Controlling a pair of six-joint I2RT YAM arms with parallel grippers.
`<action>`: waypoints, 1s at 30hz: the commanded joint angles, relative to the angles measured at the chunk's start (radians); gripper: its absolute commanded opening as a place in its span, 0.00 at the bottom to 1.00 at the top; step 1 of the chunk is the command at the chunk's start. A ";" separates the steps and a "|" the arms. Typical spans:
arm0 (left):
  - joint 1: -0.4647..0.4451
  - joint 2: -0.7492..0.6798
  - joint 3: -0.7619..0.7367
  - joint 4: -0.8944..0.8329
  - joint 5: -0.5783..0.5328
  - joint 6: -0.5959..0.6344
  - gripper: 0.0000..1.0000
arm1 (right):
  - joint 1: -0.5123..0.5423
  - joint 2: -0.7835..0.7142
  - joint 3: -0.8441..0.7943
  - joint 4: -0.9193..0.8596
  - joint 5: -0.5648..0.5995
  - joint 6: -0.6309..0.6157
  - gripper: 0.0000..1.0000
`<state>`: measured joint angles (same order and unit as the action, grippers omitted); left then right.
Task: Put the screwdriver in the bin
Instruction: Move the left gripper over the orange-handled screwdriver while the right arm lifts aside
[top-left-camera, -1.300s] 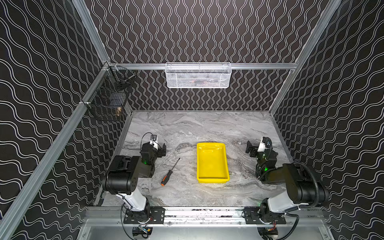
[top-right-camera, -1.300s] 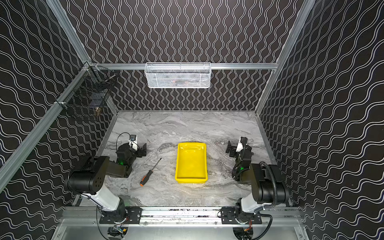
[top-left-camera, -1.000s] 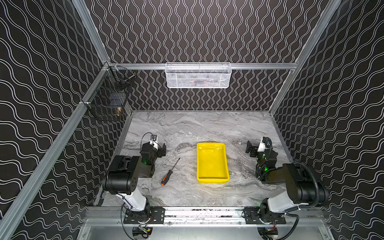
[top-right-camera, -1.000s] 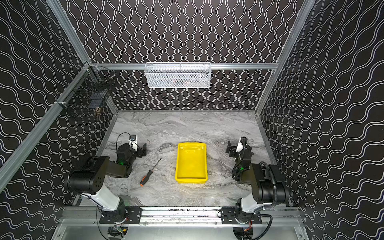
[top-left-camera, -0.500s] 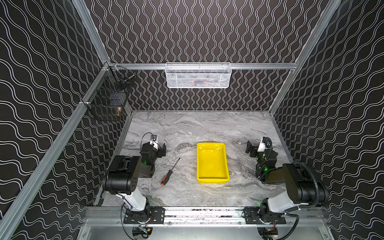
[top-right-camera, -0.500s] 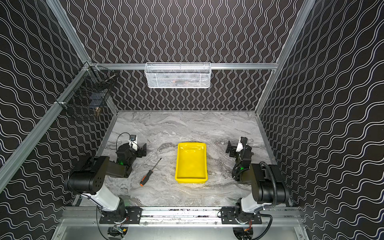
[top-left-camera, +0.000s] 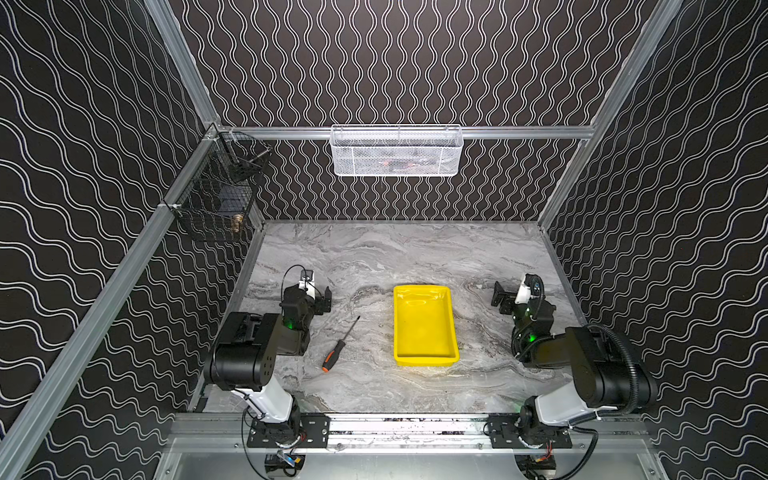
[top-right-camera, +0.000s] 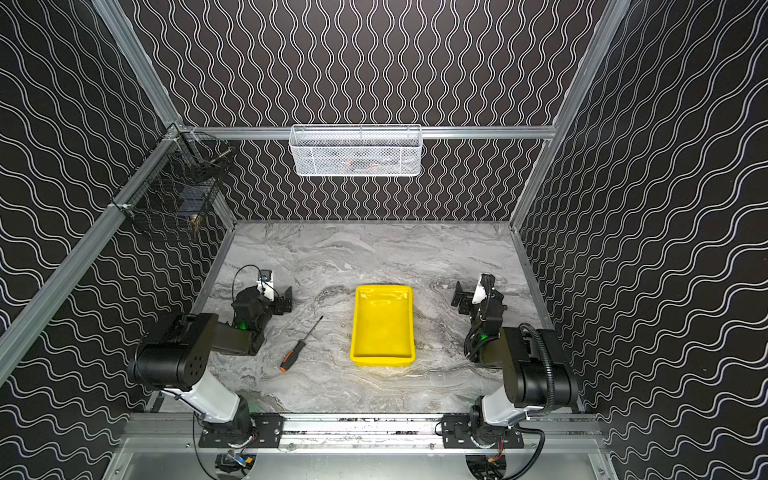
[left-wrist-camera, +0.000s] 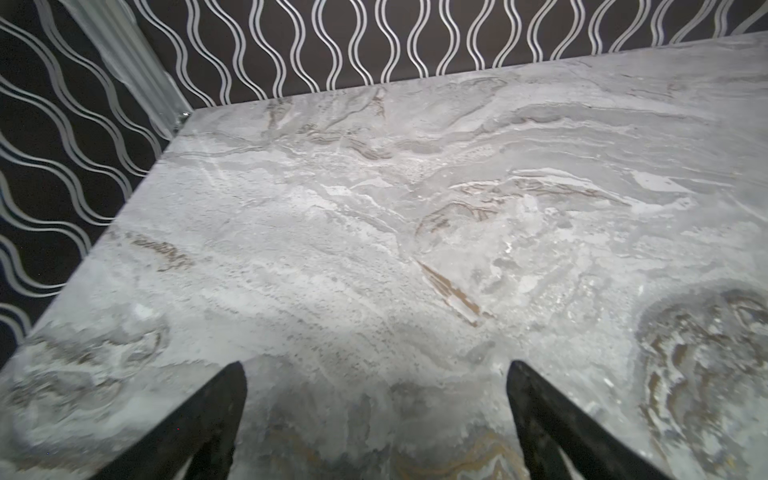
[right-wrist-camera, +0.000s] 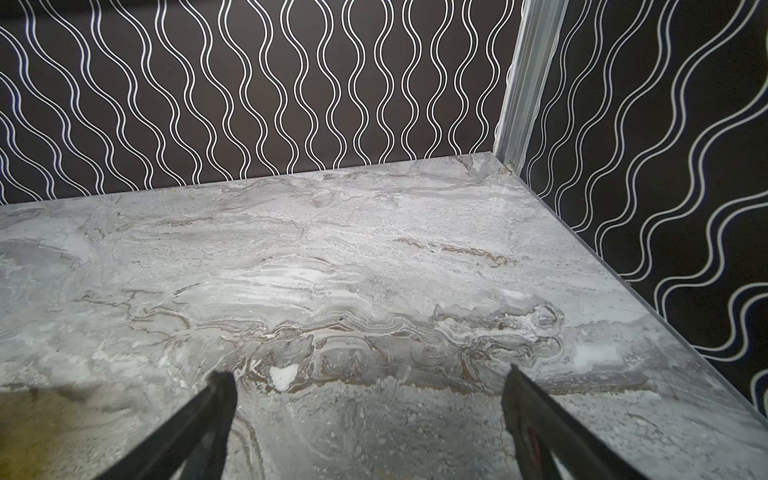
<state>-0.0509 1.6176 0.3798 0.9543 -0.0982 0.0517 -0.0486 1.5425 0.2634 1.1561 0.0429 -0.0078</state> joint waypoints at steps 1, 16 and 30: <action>-0.005 -0.076 0.011 -0.059 -0.106 -0.032 0.99 | 0.000 -0.019 0.017 -0.015 0.010 0.007 0.99; -0.085 -0.702 0.317 -1.175 -0.160 -0.525 0.99 | 0.002 -0.274 0.493 -0.977 -0.338 0.174 0.99; -0.245 -0.557 0.457 -1.640 -0.034 -0.531 0.99 | 0.001 -0.478 0.469 -1.193 -0.500 0.208 0.99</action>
<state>-0.2775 1.0691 0.8577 -0.5980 -0.1684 -0.4530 -0.0479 1.0969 0.7525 0.0147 -0.4091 0.1932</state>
